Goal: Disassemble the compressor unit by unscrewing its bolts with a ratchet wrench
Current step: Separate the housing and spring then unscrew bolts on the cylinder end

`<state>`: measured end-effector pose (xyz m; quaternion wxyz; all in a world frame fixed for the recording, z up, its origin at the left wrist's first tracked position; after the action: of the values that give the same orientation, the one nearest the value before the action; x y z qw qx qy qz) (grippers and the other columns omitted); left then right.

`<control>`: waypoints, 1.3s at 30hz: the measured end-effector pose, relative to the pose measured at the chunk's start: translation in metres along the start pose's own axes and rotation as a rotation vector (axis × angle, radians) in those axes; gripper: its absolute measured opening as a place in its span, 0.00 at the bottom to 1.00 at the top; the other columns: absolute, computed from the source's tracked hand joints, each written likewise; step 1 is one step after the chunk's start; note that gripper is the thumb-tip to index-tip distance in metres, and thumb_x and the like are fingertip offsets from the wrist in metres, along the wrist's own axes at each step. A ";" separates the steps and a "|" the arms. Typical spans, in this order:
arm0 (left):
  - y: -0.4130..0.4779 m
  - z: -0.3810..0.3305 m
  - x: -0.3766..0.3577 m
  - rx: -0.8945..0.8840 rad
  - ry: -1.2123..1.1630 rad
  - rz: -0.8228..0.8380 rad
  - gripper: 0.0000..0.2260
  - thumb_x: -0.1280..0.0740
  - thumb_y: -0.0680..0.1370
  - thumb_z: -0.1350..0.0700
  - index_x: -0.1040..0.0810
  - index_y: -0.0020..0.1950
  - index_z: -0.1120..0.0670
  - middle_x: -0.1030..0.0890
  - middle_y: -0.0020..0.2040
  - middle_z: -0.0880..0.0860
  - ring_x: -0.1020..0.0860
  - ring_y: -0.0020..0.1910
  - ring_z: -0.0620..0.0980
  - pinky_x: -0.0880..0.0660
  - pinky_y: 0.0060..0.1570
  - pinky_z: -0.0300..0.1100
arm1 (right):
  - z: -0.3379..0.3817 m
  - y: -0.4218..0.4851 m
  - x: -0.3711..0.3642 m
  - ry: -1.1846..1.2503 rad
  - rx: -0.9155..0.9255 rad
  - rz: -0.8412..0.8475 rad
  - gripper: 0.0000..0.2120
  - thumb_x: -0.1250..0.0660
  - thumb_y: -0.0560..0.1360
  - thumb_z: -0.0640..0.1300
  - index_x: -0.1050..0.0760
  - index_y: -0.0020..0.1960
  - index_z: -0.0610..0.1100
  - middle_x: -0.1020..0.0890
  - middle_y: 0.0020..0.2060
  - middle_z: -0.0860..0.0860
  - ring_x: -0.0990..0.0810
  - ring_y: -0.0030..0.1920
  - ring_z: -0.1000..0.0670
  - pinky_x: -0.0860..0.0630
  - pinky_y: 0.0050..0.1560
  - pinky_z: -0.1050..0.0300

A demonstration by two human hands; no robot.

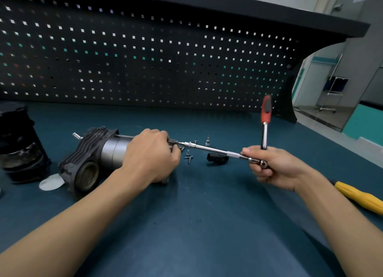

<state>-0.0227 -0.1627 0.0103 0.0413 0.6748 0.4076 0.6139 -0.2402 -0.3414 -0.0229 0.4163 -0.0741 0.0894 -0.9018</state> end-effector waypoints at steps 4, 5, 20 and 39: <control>-0.002 -0.001 0.000 -0.013 0.014 0.047 0.18 0.39 0.75 0.44 0.23 0.57 0.54 0.20 0.53 0.50 0.26 0.57 0.53 0.28 0.51 0.47 | 0.016 -0.007 0.002 -0.496 0.281 -0.052 0.08 0.22 0.70 0.45 0.16 0.49 0.49 0.21 0.31 0.51 0.28 0.28 0.53 0.31 0.30 0.64; -0.002 -0.001 0.000 -0.021 0.019 0.058 0.19 0.39 0.76 0.44 0.24 0.60 0.54 0.20 0.57 0.51 0.27 0.59 0.54 0.29 0.54 0.47 | 0.019 -0.007 0.001 -0.637 0.337 -0.065 0.09 0.23 0.72 0.42 0.16 0.50 0.51 0.19 0.35 0.56 0.24 0.33 0.54 0.27 0.36 0.66; 0.006 0.002 -0.002 -0.006 -0.028 -0.012 0.12 0.38 0.74 0.48 0.28 0.35 0.54 0.29 0.34 0.48 0.32 0.43 0.52 0.36 0.38 0.44 | 0.004 0.006 0.005 -0.203 0.114 -0.171 0.30 0.35 0.71 0.68 0.17 0.49 0.40 0.28 0.25 0.48 0.37 0.22 0.53 0.41 0.22 0.62; 0.000 0.000 -0.001 0.003 -0.006 0.040 0.11 0.38 0.75 0.46 0.26 0.45 0.54 0.23 0.46 0.52 0.28 0.52 0.54 0.28 0.46 0.48 | 0.008 0.008 0.008 -0.464 0.354 -0.116 0.05 0.29 0.78 0.49 0.16 0.45 0.50 0.22 0.30 0.50 0.26 0.30 0.52 0.31 0.30 0.65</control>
<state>-0.0227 -0.1632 0.0100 0.0293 0.6847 0.3948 0.6120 -0.2379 -0.3528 -0.0166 0.3799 -0.2094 -0.1714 -0.8846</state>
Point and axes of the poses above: each hand's wrist, its own y-axis towards the middle knuckle, its own x-axis out of the back of the hand, z = x × y, the point moved 6 cm from there along y, towards the middle knuckle
